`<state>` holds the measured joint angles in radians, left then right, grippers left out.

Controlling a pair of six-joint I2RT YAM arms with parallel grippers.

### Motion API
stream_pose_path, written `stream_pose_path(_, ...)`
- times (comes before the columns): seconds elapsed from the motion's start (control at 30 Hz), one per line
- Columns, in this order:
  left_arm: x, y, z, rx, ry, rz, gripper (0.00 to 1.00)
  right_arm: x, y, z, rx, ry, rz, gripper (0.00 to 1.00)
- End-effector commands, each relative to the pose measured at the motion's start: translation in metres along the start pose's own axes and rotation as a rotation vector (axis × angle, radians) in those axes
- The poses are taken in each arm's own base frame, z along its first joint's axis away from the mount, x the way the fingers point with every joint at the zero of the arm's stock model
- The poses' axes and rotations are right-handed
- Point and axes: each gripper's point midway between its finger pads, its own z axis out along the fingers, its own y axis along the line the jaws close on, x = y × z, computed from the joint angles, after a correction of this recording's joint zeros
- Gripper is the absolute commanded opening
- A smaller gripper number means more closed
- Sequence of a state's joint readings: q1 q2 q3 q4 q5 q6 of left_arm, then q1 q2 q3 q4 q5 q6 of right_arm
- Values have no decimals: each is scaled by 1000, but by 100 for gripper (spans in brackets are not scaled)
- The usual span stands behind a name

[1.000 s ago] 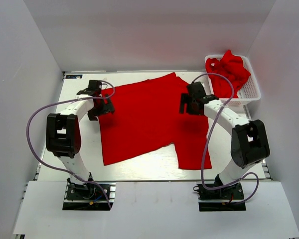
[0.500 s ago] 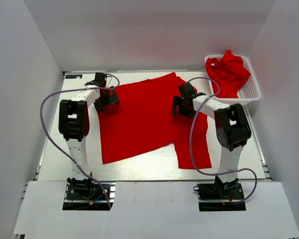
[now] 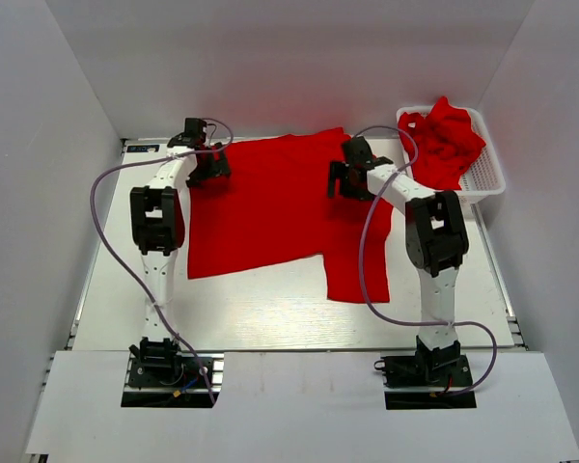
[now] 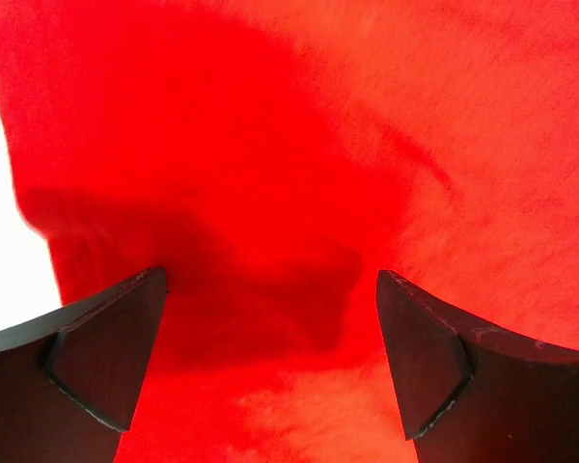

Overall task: Fold and stack the t-shirts
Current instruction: Flatten out the tshirt

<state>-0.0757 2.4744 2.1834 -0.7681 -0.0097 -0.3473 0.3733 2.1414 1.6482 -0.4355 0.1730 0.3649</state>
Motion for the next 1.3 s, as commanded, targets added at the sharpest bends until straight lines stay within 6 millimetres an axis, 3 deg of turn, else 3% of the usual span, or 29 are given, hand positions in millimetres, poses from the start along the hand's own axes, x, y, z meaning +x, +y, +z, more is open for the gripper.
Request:
stream_pose_path(0.0, -21, -1, -61, 5, -55, 29, 100, -53, 11, -55, -45, -136, -57, 90)
stream_pose_path(0.03, -19, 2, -72, -7, -60, 20, 100, -54, 10, -61, -46, -144, -61, 90)
stream_pose_path(0.07, -31, 1, -111, -3, -116, 18, 100, -57, 7, -76, -44, -167, -61, 90)
stream_pose_path(0.1, -33, 4, -127, -19, -139, -1, 100, -47, 3, -79, -34, -149, -64, 90)
stream_pose_path(0.13, -13, 12, -132, -45, -102, -44, 100, -42, -3, -91, -24, -158, -49, 90)
stream_pose_path(0.17, -7, 17, -146, -63, -105, -78, 100, -42, -5, -108, -28, -180, -29, 90)
stream_pose_path(0.2, 14, 30, -168, -116, -85, -119, 100, -22, -18, -107, 23, -147, -16, 90)
stream_pose_path(0.23, 29, 35, -176, -140, -64, -202, 100, -12, -25, -129, 27, -166, 41, 90)
stream_pose_path(0.27, 44, 44, -184, -158, -40, -241, 100, 1, -33, -134, 48, -143, 60, 90)
stream_pose_path(0.3, 82, 56, -179, -199, 41, -253, 100, 11, -41, -137, 77, -138, 83, 90)
stream_pose_path(0.33, 91, 58, -199, -192, 23, -287, 100, 53, -54, -127, 114, -55, 117, 90)
stream_pose_path(0.37, 109, 64, -204, -206, 47, -307, 100, 52, -56, -151, 92, -101, 149, 90)
stream_pose_path(0.4, 147, 78, -199, -258, 112, -319, 100, 77, -63, -149, 104, -57, 155, 90)
stream_pose_path(0.43, 152, 78, -213, -228, 72, -349, 100, 89, -68, -162, 96, -72, 187, 90)
stream_pose_path(0.47, 165, 80, -214, -218, 73, -351, 100, 97, -72, -164, 102, -65, 199, 90)
stream_pose_path(0.5, 191, 89, -206, -234, 98, -365, 100, 119, -79, -163, 127, -21, 201, 90)
stream_pose_path(0.6, 221, 97, -202, -222, 108, -397, 100, 146, -86, -174, 110, -6, 211, 90)
stream_pose_path(0.73, 232, 98, -195, -207, 104, -412, 100, 172, -78, -180, 14, 28, 203, 90)
stream_pose_path(0.9, 233, 101, -184, -217, 96, -411, 100, 214, -78, -168, -13, 133, 209, 90)
stream_pose_path(1.0, 242, 101, -177, -206, 113, -413, 99, 225, -79, -163, -17, 151, 210, 89)
stream_pose_path(1.17, 272, 106, -162, -214, 178, -412, 81, 234, -78, -158, -31, 173, 221, 89)
stream_pose_path(1.27, 280, 107, -161, -212, 193, -412, 79, 241, -79, -154, -27, 184, 218, 88)
